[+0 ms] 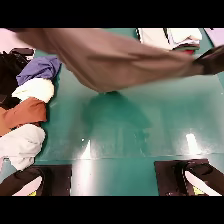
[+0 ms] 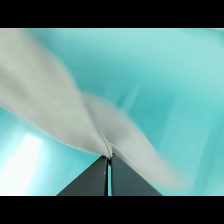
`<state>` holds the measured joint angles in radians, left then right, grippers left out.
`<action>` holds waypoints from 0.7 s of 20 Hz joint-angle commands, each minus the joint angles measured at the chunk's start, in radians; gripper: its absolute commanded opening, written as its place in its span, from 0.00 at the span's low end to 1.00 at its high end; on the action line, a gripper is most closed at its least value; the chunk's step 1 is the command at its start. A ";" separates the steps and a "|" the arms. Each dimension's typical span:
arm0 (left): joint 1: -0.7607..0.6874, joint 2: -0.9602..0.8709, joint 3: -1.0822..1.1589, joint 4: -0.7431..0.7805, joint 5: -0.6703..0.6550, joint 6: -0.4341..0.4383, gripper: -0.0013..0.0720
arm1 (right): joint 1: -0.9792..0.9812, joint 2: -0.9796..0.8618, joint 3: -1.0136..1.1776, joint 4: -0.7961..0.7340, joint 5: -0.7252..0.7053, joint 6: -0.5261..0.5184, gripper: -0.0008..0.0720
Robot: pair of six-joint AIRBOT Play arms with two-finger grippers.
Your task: Fold the shirts.
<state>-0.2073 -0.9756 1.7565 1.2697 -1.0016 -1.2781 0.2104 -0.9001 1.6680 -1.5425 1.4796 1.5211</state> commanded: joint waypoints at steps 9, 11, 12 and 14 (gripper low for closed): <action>0.006 0.194 -0.061 0.031 -0.246 0.011 0.05 | 0.000 -0.122 0.443 -0.161 0.104 -0.004 0.03; 0.006 0.109 -0.159 0.017 -0.309 0.011 0.05 | 0.000 -0.181 0.343 -0.159 0.104 -0.012 0.03; 0.006 0.063 -0.225 0.008 -0.329 0.014 0.05 | 0.000 -0.221 0.282 -0.158 0.105 -0.013 0.03; 0.006 -0.035 -0.355 0.005 -0.316 0.026 0.05 | 0.000 -0.319 0.170 -0.150 0.103 -0.038 0.03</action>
<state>-0.2024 -0.9043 1.5417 1.2907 -1.2648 -1.2606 0.2104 -1.1198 1.9484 -1.6939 1.5772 1.5070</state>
